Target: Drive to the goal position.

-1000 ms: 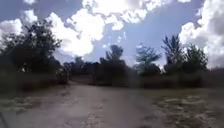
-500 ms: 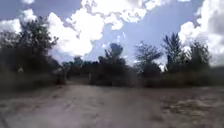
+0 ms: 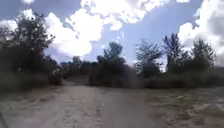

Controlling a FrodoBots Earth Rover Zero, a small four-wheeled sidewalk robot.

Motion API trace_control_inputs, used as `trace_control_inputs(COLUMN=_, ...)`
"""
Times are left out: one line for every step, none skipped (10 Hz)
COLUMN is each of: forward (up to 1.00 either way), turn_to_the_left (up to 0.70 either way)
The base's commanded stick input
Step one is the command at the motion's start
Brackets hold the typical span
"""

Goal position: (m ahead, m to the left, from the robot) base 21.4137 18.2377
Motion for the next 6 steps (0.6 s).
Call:
trace_control_inputs(forward=0.85, turn_to_the_left=0.00)
trace_control_inputs(forward=0.85, turn_to_the_left=0.00)
trace_control_inputs(forward=0.85, turn_to_the_left=0.14)
trace_control_inputs(forward=0.85, turn_to_the_left=0.31)
trace_control_inputs(forward=0.85, turn_to_the_left=0.34)
trace_control_inputs(forward=0.85, turn_to_the_left=0.21)
